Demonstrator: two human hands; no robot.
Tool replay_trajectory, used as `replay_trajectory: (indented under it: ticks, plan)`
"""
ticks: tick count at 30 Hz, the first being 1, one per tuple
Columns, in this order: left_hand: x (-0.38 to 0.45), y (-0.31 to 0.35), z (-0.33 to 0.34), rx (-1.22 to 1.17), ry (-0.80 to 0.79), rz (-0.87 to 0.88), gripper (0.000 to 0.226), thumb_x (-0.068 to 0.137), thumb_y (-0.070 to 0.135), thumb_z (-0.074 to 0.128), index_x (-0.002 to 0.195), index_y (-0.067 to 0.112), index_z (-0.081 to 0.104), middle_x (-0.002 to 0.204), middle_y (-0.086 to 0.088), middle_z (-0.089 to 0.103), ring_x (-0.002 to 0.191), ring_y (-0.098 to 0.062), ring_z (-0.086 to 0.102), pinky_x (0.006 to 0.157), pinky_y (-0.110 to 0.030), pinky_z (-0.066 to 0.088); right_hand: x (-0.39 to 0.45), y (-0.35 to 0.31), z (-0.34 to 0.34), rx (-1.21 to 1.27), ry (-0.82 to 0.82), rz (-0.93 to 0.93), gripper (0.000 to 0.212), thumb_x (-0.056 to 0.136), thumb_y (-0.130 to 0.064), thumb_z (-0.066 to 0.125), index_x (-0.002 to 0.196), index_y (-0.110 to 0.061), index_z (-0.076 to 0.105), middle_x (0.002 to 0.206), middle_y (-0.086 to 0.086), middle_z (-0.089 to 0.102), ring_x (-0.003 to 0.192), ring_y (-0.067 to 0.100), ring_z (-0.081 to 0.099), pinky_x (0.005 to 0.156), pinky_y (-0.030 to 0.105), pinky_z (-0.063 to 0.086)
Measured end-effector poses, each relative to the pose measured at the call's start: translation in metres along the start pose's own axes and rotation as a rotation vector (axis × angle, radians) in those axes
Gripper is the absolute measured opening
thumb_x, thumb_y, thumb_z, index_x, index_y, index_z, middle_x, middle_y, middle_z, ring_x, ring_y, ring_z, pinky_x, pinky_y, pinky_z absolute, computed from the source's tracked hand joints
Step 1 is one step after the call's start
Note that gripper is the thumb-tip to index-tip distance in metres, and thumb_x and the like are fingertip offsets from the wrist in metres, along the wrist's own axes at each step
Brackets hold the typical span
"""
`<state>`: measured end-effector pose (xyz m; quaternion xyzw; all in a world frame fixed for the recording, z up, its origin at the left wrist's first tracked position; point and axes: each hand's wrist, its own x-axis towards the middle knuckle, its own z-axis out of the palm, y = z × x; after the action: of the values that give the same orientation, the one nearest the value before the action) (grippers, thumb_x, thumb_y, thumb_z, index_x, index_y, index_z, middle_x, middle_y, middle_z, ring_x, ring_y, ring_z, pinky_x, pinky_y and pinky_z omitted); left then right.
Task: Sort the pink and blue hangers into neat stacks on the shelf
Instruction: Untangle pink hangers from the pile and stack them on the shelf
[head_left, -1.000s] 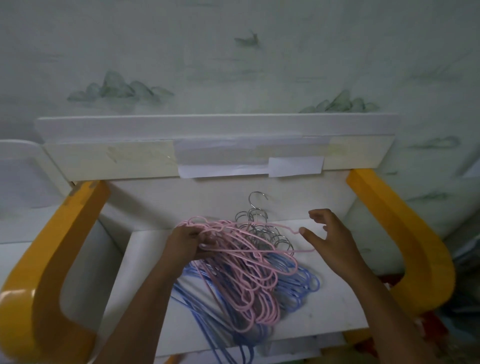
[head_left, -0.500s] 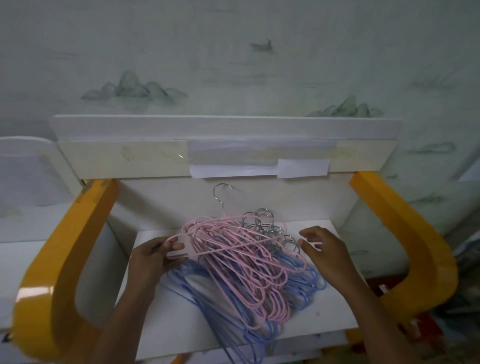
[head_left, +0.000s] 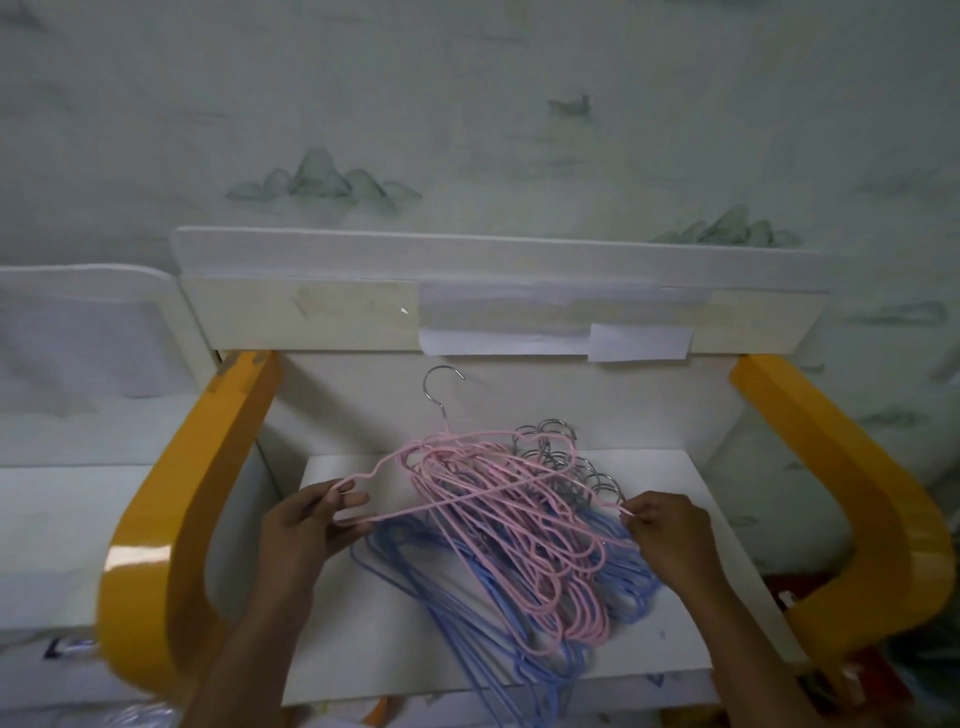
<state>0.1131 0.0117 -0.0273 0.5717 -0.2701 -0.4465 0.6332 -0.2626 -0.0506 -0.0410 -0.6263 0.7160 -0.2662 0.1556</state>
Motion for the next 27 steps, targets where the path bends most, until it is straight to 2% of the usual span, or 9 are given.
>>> replay_trajectory:
  ticks: [3, 6, 11, 14, 17, 20, 24, 27]
  plan:
    - [0.0, 0.007, 0.0, -0.001, -0.003, 0.013, 0.018, 0.098, -0.001, 0.049, 0.104, -0.001, 0.066, 0.09, -0.02, 0.071, 0.066, -0.027, 0.072, 0.059, -0.026, 0.06, -0.002, -0.005, -0.005, -0.03, 0.046, -0.022, 0.007, 0.077, -0.012, 0.075, 0.075, -0.018, 0.077, 0.07, -0.002, 0.074, 0.068, 0.017, 0.07, 0.054, 0.021, 0.045]
    - [0.0, 0.012, 0.0, -0.01, -0.012, 0.022, 0.019, 0.098, 0.0, 0.049, 0.108, -0.003, 0.065, 0.093, -0.021, 0.07, 0.068, -0.029, 0.072, 0.061, -0.027, 0.06, -0.006, -0.009, -0.012, -0.07, 0.098, -0.031, 0.005, 0.081, -0.019, 0.074, 0.082, -0.022, 0.078, 0.076, -0.005, 0.075, 0.072, 0.019, 0.07, 0.056, 0.025, 0.048]
    - [-0.001, 0.016, 0.001, -0.012, -0.033, 0.032, 0.021, 0.098, 0.001, 0.05, 0.111, -0.007, 0.064, 0.097, -0.025, 0.069, 0.071, -0.031, 0.071, 0.064, -0.028, 0.061, -0.01, -0.015, -0.025, 0.05, 0.169, -0.104, 0.011, 0.084, -0.015, 0.073, 0.076, -0.021, 0.071, 0.073, -0.007, 0.068, 0.068, 0.014, 0.062, 0.056, 0.025, 0.04]
    - [-0.005, 0.018, 0.002, -0.023, -0.052, 0.037, 0.021, 0.098, 0.001, 0.048, 0.111, -0.006, 0.063, 0.097, -0.025, 0.069, 0.067, -0.028, 0.072, 0.062, -0.027, 0.061, -0.009, -0.019, -0.033, 0.319, 0.089, -0.063, 0.014, 0.086, -0.011, 0.07, 0.073, -0.016, 0.071, 0.061, -0.001, 0.07, 0.056, 0.015, 0.067, 0.055, 0.031, 0.052]
    - [-0.012, 0.021, 0.002, -0.038, -0.058, 0.045, 0.021, 0.098, 0.001, 0.048, 0.111, -0.006, 0.063, 0.095, -0.023, 0.069, 0.065, -0.026, 0.072, 0.061, -0.026, 0.06, -0.013, -0.02, -0.04, 0.616, 0.003, 0.024, 0.01, 0.088, -0.007, 0.069, 0.079, -0.008, 0.072, 0.063, 0.011, 0.071, 0.057, 0.026, 0.069, 0.053, 0.033, 0.057]
    - [-0.021, 0.025, 0.001, -0.047, -0.05, 0.061, 0.021, 0.099, 0.002, 0.048, 0.112, -0.006, 0.063, 0.095, -0.022, 0.069, 0.066, -0.026, 0.072, 0.061, -0.026, 0.06, -0.021, -0.014, -0.045, 0.722, -0.007, 0.028, 0.006, 0.088, -0.007, 0.068, 0.085, -0.003, 0.071, 0.067, 0.018, 0.071, 0.064, 0.036, 0.07, 0.055, 0.034, 0.059]
    - [-0.037, 0.033, -0.001, -0.063, -0.046, 0.088, 0.022, 0.1, 0.002, 0.046, 0.113, -0.005, 0.062, 0.097, -0.023, 0.069, 0.067, -0.026, 0.072, 0.063, -0.026, 0.061, -0.034, -0.009, -0.056, 0.835, -0.069, 0.01, 0.007, 0.089, -0.005, 0.066, 0.09, 0.001, 0.068, 0.071, 0.024, 0.069, 0.069, 0.042, 0.07, 0.064, 0.044, 0.061]
    - [-0.053, 0.038, -0.003, -0.066, -0.035, 0.106, 0.024, 0.1, 0.004, 0.046, 0.116, -0.005, 0.062, 0.102, -0.025, 0.068, 0.075, -0.03, 0.072, 0.066, -0.027, 0.061, -0.042, -0.009, -0.067, 0.861, -0.111, -0.025, 0.008, 0.089, -0.005, 0.064, 0.091, 0.003, 0.065, 0.071, 0.025, 0.068, 0.069, 0.044, 0.069, 0.067, 0.049, 0.061]
